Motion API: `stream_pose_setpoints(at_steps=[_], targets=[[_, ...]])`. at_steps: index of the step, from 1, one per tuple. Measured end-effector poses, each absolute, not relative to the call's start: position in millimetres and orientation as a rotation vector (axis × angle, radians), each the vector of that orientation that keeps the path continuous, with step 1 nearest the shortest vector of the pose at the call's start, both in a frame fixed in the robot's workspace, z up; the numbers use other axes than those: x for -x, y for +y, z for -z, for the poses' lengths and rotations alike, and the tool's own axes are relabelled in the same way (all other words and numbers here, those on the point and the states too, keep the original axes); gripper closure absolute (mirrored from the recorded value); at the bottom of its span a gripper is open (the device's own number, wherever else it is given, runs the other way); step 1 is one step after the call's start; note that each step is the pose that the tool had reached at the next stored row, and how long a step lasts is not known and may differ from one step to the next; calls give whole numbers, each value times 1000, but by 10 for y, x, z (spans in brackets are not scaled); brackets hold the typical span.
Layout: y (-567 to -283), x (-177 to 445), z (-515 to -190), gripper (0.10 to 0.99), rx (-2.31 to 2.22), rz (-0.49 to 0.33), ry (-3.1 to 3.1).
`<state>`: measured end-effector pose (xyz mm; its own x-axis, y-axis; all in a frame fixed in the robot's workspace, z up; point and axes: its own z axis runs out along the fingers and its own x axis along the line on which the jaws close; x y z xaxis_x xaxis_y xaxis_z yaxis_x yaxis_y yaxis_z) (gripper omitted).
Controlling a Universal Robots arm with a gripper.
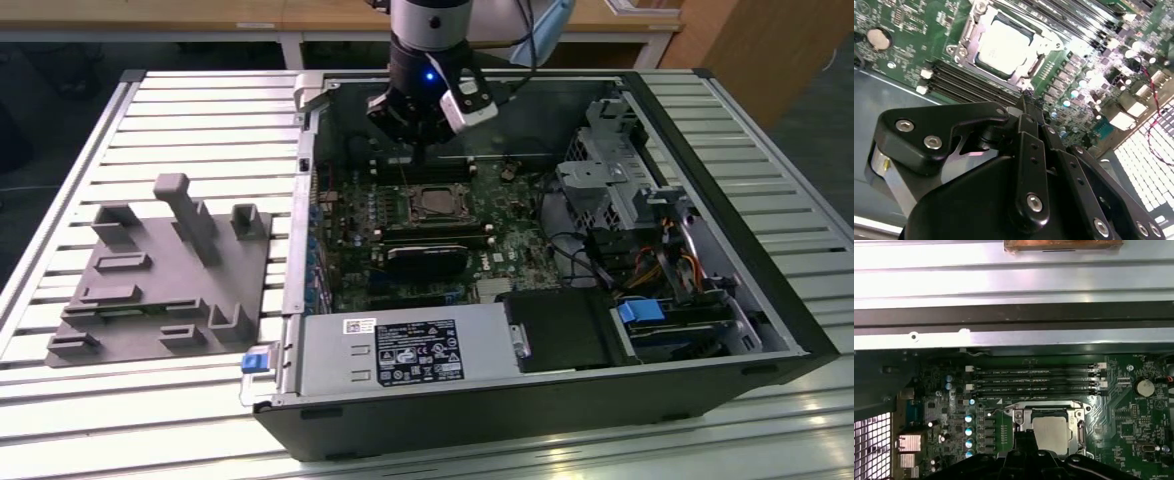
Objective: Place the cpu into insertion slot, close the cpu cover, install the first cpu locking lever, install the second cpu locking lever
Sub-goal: 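Install the first cpu locking lever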
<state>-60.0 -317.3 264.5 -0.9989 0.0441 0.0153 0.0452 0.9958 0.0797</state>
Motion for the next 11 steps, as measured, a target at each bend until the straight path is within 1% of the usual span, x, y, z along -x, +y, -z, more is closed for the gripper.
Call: stream_pose_setpoints(at_steps=[11], targets=[[-3173, 747, -2627, 980, 44, 125, -3146]])
